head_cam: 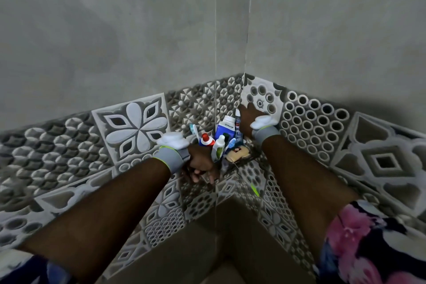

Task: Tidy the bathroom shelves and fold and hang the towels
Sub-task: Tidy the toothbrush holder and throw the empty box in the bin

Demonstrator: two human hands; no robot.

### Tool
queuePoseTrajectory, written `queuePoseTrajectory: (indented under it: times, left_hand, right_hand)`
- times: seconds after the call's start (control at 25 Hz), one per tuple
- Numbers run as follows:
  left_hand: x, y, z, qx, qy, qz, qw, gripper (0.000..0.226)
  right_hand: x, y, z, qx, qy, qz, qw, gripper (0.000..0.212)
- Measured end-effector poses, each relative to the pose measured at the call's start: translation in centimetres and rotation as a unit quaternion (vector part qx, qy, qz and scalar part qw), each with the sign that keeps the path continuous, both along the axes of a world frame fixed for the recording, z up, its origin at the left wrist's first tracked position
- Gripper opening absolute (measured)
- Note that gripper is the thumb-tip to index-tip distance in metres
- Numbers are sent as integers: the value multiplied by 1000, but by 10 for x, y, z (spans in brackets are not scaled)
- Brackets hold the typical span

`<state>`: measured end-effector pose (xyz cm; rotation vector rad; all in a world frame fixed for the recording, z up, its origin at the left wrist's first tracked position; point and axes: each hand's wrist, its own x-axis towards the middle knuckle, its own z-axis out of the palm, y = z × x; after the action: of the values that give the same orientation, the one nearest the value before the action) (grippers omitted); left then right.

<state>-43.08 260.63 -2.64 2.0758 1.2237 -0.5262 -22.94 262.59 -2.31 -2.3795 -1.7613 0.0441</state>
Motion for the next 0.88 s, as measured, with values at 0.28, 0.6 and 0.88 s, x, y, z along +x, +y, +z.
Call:
queuePoseTrajectory:
  times: [0.28, 0.6, 0.88]
  left_hand:
    - [6, 6, 20, 27, -49, -3, 998, 23]
    - [2, 13, 28, 22, -49, 0, 999, 31]
    - [4, 23, 35, 49, -93, 6, 994, 24]
  right_hand:
    - [2, -6, -10, 57, -35, 9, 998, 54]
    - [-2, -13, -23, 197, 95, 32, 975, 44]
    - [1, -11, -21, 162, 83, 34, 983, 55]
